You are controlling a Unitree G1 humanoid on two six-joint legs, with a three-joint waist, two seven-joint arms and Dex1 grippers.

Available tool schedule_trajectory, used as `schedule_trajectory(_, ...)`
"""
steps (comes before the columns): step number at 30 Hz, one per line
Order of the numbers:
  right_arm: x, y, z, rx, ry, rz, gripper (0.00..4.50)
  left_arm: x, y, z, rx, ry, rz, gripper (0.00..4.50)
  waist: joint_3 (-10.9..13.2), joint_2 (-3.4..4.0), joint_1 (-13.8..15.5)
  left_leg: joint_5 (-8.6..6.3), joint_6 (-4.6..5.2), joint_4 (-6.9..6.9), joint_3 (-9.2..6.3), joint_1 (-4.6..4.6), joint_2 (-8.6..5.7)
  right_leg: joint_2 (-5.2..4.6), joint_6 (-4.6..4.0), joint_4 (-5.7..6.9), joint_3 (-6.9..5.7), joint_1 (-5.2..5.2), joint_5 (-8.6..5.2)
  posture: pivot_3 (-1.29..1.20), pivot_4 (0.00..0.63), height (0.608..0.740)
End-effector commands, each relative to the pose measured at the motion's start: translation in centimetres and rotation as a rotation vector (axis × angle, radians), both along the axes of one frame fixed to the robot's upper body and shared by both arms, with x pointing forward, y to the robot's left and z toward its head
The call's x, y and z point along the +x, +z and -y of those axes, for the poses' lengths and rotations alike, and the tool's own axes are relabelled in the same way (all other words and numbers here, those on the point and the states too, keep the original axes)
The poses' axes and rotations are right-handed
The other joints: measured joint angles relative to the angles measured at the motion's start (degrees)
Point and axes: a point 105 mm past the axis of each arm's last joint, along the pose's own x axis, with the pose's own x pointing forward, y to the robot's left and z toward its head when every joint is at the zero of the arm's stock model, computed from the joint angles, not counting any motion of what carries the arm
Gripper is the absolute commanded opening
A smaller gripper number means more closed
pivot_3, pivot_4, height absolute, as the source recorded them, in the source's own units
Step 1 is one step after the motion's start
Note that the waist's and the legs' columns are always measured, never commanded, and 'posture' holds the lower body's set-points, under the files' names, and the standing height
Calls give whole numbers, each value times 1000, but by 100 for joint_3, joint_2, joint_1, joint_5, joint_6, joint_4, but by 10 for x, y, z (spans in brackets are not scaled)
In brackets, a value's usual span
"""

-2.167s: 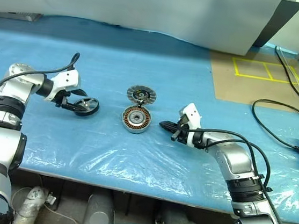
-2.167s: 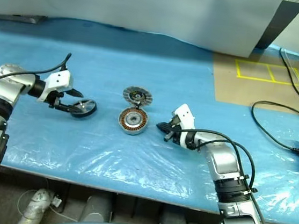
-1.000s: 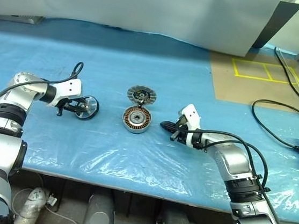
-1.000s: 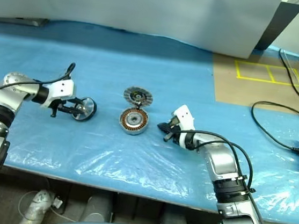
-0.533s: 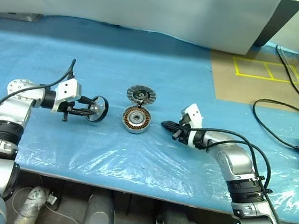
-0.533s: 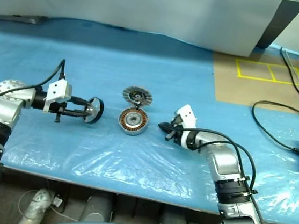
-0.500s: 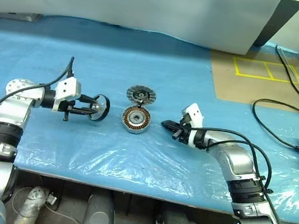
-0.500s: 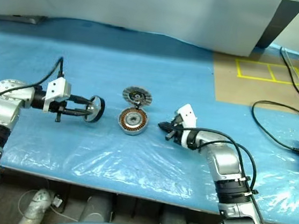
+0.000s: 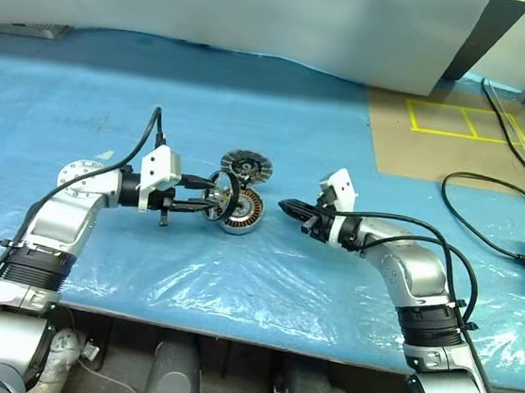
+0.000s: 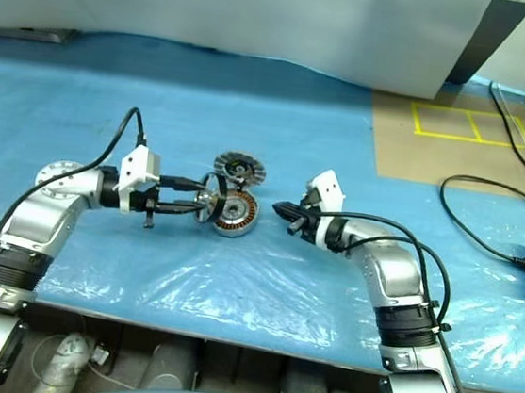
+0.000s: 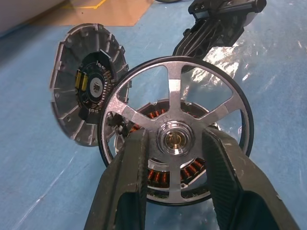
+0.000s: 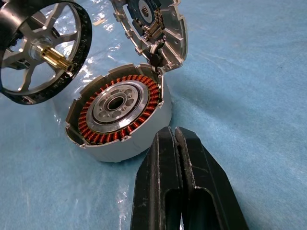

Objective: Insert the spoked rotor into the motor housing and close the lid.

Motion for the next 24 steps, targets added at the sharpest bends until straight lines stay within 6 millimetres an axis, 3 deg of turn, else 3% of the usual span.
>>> schedule_trajectory(1, -2, 3, 2, -8, -8, 31, 0, 1, 4, 4, 7, -25, 38, 1319, 0, 0, 2, 0, 0, 0, 0, 0, -1, 0, 0, 0, 0, 0, 0, 0, 150, 740)
schedule_trajectory(9, -5, -1, 6, -20, -26, 30, 0, 6, -2, 12, 2, -44, 41, 1319, 0, 0, 13, 0, 0, 4, 0, 1, -2, -2, 1, 2, 1, 2, 1, 0, 150, 740)
schedule_trajectory(24, -4, -3, 5, -34, -30, 32, 0, 7, 9, 20, -54, -71, 29, 1319, 0, 0, -2, 0, 1, 6, -2, 7, -2, -3, 1, 1, 0, 11, 1, 0, 150, 740)
